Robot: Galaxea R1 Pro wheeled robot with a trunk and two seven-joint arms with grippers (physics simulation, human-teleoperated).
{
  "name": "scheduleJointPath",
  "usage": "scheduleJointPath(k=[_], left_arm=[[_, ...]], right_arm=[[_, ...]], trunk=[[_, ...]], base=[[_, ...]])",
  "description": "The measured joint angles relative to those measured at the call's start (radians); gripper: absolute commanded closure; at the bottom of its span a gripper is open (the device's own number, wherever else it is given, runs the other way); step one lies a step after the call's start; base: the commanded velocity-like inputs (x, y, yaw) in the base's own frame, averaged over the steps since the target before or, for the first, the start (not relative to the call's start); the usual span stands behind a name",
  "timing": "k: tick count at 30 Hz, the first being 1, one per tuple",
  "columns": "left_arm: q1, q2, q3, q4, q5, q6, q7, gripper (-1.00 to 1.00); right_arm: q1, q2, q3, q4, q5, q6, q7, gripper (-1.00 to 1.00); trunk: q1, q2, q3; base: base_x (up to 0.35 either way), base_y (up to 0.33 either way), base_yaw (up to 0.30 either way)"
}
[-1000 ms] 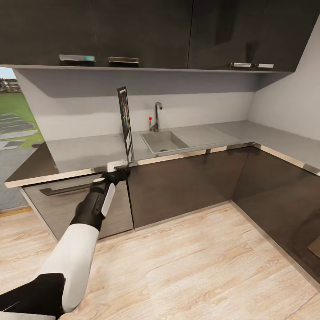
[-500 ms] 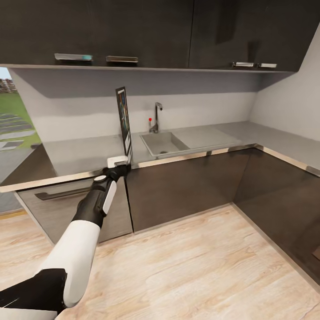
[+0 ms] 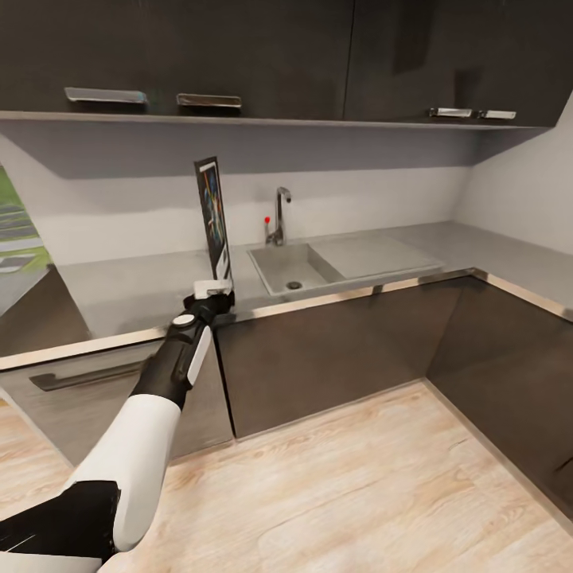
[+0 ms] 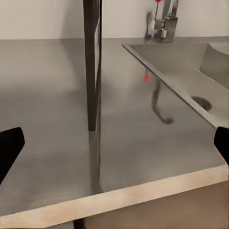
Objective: Pick up the poster from the kitchen countertop and hang it on one of the wall nails in the kitchen.
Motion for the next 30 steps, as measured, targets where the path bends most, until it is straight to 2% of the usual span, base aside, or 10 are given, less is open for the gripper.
scheduleJointPath(k=[3, 4, 7, 8, 12, 19, 30], left_arm=[[0.0, 0.001, 0.001, 0.006, -0.003, -0.013, 0.0, -1.0], [0.0, 0.002, 0.001, 0.045, -0.004, -0.076, 0.0, -1.0], [0.0, 0.004, 0.002, 0.087, -0.004, -0.101, 0.0, -1.0], [0.0, 0.005, 0.002, 0.128, -0.004, -0.131, 0.0, -1.0], [0.0, 0.006, 0.002, 0.205, -0.004, -0.229, -0.001, -1.0], [0.0, 0.015, 0.004, 0.274, -0.004, -0.291, 0.016, -1.0], [0.0, 0.016, 0.004, 0.278, -0.004, -0.299, 0.039, -1.0]], right_arm=[[0.0, 0.0, 0.0, 0.0, 0.001, 0.0, 0.0, -1.0], [0.0, 0.0, 0.0, 0.001, 0.001, 0.0, 0.0, -1.0], [0.0, 0.0, 0.0, 0.001, 0.001, 0.0, 0.0, -1.0], [0.0, 0.0, 0.0, 0.001, 0.001, 0.0, 0.0, -1.0], [0.0, 0.0, 0.0, 0.002, 0.001, 0.0, 0.0, -1.0], [0.0, 0.0, 0.001, 0.002, 0.001, 0.0, 0.0, -1.0], [0.0, 0.0, 0.002, 0.003, 0.001, 0.0, 0.0, -1.0]], trunk=[[0.0, 0.0, 0.0], [0.0, 0.0, 0.0], [0.001, 0.0, 0.0], [0.001, 0.0, 0.0], [0.001, 0.0, 0.0], [0.001, 0.0, 0.0], [0.0, 0.0, 0.0]], base=[[0.221, 0.0, 0.0], [0.083, 0.0, 0.0], [0.042, 0.0, 0.0], [0.011, 0.0, 0.0], [0.005, 0.0, 0.0], [0.0, 0.0, 0.0], [0.1, 0.068, 0.0]])
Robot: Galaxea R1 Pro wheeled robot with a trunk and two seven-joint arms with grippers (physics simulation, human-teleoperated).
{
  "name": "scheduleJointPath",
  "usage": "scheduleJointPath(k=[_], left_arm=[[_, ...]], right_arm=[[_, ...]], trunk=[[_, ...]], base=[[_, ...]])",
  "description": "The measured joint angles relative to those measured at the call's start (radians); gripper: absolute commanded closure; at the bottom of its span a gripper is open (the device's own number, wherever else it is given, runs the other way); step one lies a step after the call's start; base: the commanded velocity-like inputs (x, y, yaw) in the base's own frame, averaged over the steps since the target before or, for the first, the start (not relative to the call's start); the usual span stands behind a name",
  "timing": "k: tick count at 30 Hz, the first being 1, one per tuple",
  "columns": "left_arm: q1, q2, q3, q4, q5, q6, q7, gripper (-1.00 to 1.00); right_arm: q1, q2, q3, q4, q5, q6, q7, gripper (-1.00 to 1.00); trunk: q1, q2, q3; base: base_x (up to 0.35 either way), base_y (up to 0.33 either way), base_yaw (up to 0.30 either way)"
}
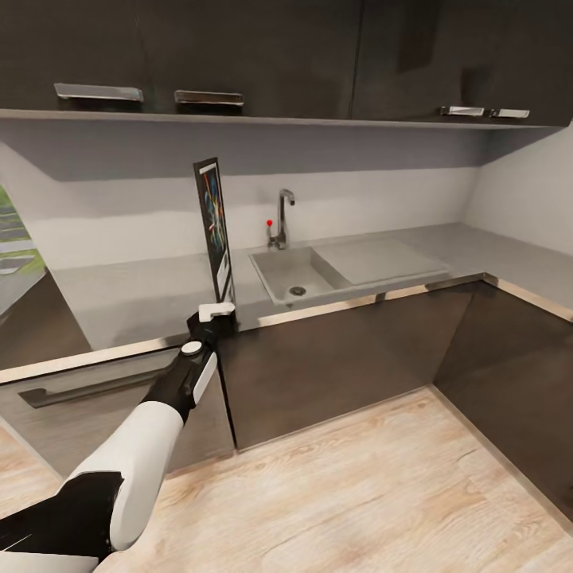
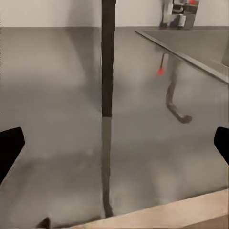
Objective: Pick up the poster from the kitchen countertop and hang it on one of the wall nails in the kitchen.
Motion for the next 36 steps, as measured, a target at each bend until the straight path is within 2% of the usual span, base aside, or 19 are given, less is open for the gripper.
scheduleJointPath(k=[16, 19, 25, 36], left_arm=[[0.0, 0.0, 0.0, 0.002, 0.0, -0.001, 0.001, -1.0], [0.001, 0.0, 0.0, 0.025, 0.001, -0.003, 0.002, -1.0], [0.0, 0.0, -0.001, 0.061, 0.001, -0.046, 0.002, -1.0], [0.0, 0.0, -0.001, 0.067, 0.001, -0.059, 0.002, -1.0]], right_arm=[[0.0, 0.001, 0.001, 0.0, 0.0, 0.0, 0.0, -1.0], [0.0, 0.001, 0.001, 0.0, 0.0, 0.0, 0.0, -1.0], [0.0, 0.001, 0.001, 0.0, 0.0, 0.0, 0.0, -1.0], [0.0, 0.002, 0.001, 0.0, 0.0, 0.0, 0.0, -1.0]], trunk=[[0.0, 0.0, 0.0], [0.0, 0.0, 0.0], [0.0, 0.0, 0.0], [0.0, 0.0, 0.0]], base=[[0.028, 0.046, 0.0], [0.005, 0.011, 0.0], [0.017, 0.004, 0.0], [0.143, 0.0, 0.0]])
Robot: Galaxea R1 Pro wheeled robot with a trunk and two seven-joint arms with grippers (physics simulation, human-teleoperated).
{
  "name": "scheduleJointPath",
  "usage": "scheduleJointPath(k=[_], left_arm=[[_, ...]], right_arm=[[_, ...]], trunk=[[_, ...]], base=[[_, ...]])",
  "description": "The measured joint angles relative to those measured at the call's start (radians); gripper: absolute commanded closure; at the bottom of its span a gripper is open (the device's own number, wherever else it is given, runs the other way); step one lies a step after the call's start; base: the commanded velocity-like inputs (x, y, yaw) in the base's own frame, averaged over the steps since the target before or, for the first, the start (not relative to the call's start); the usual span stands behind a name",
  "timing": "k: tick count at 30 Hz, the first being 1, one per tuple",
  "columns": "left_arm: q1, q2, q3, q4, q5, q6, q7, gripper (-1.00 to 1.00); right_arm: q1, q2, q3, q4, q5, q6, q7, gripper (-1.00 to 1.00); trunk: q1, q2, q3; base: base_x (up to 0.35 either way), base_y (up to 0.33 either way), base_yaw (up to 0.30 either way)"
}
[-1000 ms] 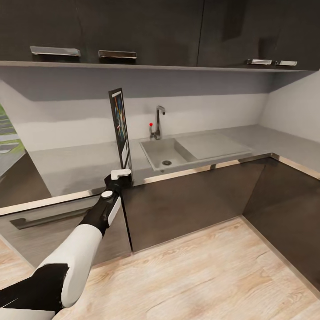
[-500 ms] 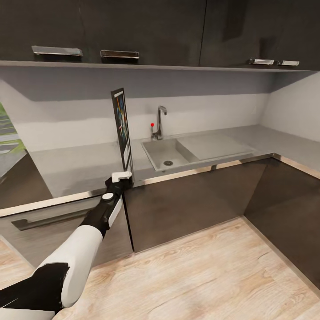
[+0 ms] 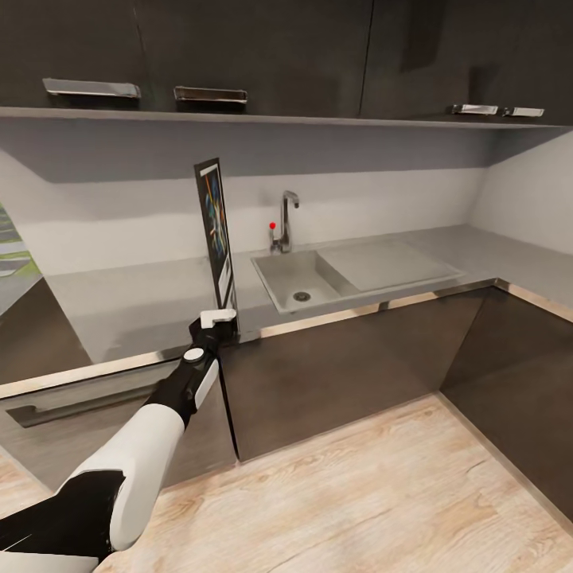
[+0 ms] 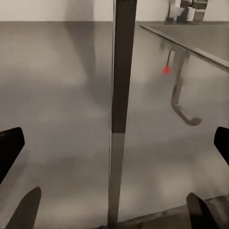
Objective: Pick up the poster from the kitchen countertop and hang it on one of the wall nails in the kitchen.
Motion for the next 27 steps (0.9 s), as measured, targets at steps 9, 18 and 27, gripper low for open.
scheduleJointPath(k=[9, 18, 27], left_arm=[[0.0, 0.0, 0.0, 0.0, 0.0, 0.0, -0.001, -1.0], [0.0, 0.001, 0.0, -0.004, 0.001, 0.001, -0.001, -1.0], [0.0, 0.001, 0.0, -0.014, 0.001, 0.007, -0.001, -1.0]], right_arm=[[0.0, 0.001, 0.0, 0.001, 0.0, 0.0, 0.0, -1.0], [0.0, 0.001, 0.0, 0.001, 0.0, 0.0, 0.0, -1.0], [0.0, 0.001, 0.0, 0.001, 0.0, 0.0, 0.0, -1.0]], trunk=[[0.0, 0.0, 0.0], [0.0, 0.0, 0.0], [0.0, 0.0, 0.0]], base=[[0.032, 0.0, 0.0], [0.144, 0.0, 0.0], [0.014, 0.0, 0.0]])
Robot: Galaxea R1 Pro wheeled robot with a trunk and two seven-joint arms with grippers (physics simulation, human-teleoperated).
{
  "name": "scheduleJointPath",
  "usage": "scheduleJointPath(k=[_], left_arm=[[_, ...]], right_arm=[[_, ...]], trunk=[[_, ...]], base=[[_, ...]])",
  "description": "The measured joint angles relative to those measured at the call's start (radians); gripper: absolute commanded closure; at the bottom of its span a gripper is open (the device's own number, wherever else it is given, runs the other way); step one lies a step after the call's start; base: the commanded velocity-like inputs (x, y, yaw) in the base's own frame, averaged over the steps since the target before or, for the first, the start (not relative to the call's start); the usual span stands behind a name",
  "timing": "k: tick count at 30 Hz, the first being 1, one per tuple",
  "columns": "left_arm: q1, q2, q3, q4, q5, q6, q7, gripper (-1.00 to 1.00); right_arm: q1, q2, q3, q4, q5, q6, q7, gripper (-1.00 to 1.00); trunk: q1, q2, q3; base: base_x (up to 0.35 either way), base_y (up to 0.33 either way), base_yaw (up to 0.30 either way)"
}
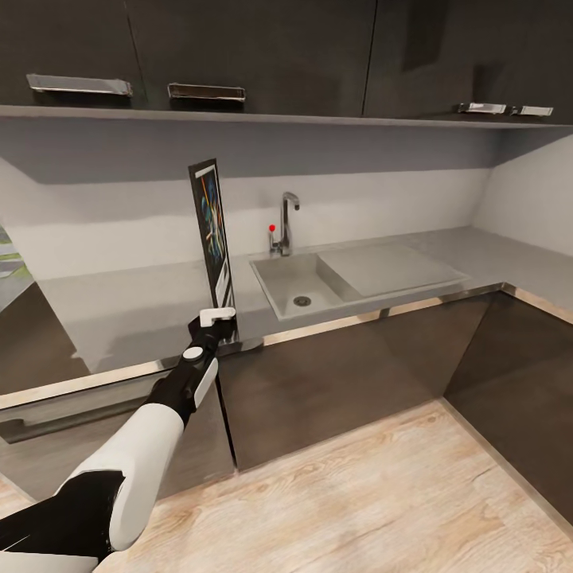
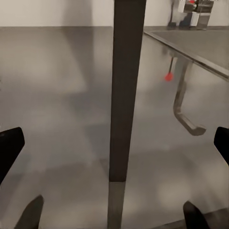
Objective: Pick up the poster from the kitchen countertop and hang it on one of the wall nails in the kitchen.
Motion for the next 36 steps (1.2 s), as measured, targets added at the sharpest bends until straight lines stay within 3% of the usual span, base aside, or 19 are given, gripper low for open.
scheduleJointPath(k=[36], left_arm=[[0.0, 0.0, -0.001, -0.033, 0.0, 0.005, -0.003, -1.0]], right_arm=[[0.0, 0.0, 0.001, 0.0, 0.001, 0.0, 0.0, -1.0]], trunk=[[0.0, 0.0, 0.0]], base=[[0.05, 0.0, 0.0]])
